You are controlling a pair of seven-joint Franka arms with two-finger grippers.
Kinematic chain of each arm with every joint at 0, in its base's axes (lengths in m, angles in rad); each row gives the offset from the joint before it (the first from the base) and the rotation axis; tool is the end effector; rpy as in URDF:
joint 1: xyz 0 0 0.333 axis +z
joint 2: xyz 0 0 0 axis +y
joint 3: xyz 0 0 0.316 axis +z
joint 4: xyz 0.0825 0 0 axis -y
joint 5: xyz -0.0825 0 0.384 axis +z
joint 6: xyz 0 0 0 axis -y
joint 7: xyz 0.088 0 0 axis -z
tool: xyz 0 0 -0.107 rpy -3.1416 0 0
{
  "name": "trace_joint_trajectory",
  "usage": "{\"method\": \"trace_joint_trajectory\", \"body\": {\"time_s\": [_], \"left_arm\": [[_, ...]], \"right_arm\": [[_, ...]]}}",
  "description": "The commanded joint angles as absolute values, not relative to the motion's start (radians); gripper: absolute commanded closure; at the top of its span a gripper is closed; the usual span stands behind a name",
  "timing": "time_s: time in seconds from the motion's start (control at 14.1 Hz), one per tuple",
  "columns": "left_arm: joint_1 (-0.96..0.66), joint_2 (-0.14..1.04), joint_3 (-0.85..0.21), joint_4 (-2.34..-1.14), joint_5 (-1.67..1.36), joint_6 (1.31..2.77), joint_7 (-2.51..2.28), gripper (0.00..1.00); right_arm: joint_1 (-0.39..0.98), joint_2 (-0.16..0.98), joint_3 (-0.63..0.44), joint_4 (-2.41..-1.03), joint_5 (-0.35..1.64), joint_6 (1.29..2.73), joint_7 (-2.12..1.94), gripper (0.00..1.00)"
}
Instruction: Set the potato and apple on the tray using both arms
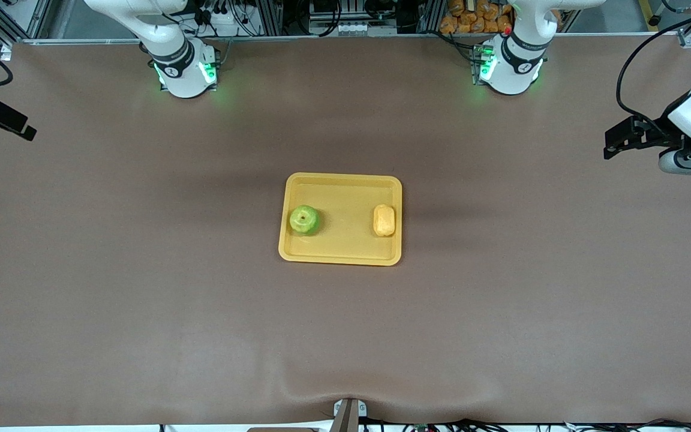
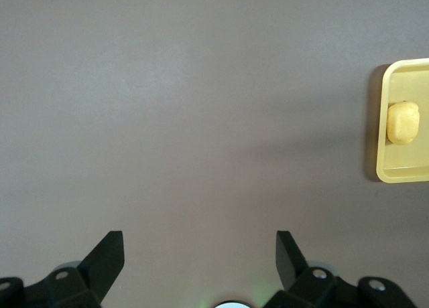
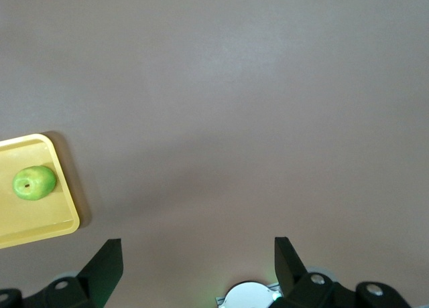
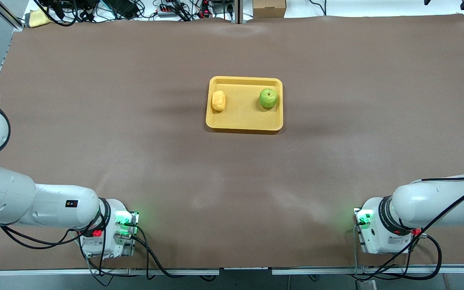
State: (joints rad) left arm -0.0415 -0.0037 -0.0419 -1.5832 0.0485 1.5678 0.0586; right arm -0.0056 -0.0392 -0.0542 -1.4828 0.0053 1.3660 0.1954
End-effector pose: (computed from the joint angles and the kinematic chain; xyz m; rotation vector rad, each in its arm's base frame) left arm 0.5513 -0.0409 0.6206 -3.0849 0.2196 0.0172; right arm 0.5190 -0.0311 0.6690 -3.1118 0.3977 0.1224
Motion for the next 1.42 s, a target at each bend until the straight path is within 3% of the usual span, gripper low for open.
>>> {"method": "trace_joint_trajectory", "body": {"time_s": [0.0,0.35,1.35], "left_arm": [[-0.035,0.003,-0.046,-1.568,0.032,1.551,0.046,0.0],[-0.035,0.006,-0.046,-1.566,0.04,1.565,0.046,0.0],[-0.035,0.008,-0.046,-1.568,0.041,1.565,0.043,0.0]], "right_arm": [[0.003,-0.098,-0.075,-1.583,0.025,1.44,0.152,0.0],[-0.002,-0.101,-0.063,-1.537,0.009,1.486,0.147,0.0],[0.015,-0.095,-0.054,-1.52,-0.049,1.42,-0.017,0.0]]}}
